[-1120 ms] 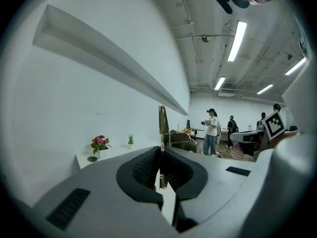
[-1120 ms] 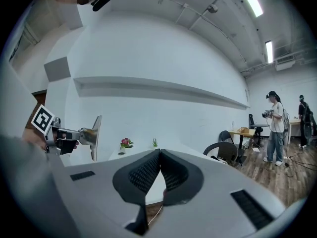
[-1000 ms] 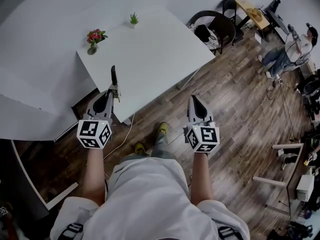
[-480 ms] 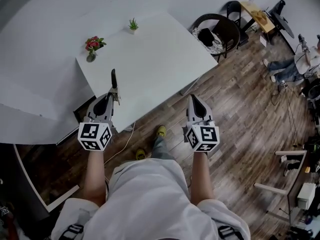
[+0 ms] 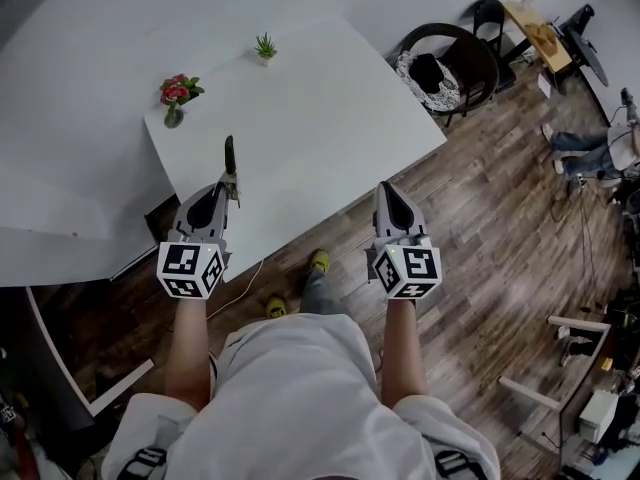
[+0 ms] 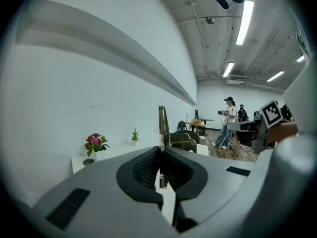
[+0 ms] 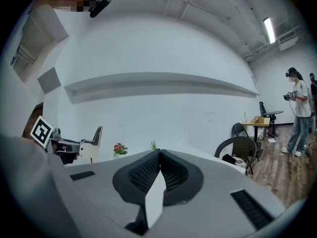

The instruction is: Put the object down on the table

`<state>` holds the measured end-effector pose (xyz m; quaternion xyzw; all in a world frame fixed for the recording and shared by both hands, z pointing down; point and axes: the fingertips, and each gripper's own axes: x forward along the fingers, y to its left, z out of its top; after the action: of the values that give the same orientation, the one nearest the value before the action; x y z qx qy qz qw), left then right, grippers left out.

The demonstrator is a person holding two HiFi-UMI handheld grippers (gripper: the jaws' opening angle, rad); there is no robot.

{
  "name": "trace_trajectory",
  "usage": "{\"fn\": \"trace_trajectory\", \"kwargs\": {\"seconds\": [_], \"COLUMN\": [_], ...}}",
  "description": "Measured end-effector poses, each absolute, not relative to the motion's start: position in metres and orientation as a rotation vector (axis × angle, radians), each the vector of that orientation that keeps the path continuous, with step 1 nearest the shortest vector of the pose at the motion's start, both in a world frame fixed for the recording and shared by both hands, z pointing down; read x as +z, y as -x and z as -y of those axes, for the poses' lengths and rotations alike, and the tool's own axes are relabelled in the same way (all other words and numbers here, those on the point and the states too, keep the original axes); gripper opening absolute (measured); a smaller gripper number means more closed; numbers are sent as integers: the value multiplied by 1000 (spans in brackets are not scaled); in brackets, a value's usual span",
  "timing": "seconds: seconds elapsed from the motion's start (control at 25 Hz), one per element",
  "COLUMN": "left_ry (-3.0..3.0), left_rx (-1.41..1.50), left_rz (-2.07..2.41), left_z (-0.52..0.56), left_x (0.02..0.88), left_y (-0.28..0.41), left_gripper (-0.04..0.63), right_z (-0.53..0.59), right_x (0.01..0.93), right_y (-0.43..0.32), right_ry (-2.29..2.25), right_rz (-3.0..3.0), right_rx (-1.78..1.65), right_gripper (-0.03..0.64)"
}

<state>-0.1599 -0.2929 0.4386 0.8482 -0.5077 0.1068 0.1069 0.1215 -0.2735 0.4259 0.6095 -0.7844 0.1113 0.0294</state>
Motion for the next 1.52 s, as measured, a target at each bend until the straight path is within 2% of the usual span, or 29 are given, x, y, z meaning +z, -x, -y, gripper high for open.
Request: {"fn": "trace_trajectory", "kwargs": {"seconds": [0.68, 0.96, 1.52], "left_ry": [-2449, -2510, -2487], "left_rx": [670, 1059, 1634], "left_rz": [1655, 1676, 1467], "left_z": [399, 427, 468], "left_x": [471, 496, 576], "left_y": [100, 72, 48], "left_gripper": [21, 21, 21], "right_z": [392, 419, 448], "right_x": [438, 446, 464], "right_y": [-179, -193, -201], "right_ry": [-1732, -1696, -1652], "right_rz": [2542, 2584, 2611], "right_rx": [411, 433, 495], "right_gripper": [8, 8, 8]}}
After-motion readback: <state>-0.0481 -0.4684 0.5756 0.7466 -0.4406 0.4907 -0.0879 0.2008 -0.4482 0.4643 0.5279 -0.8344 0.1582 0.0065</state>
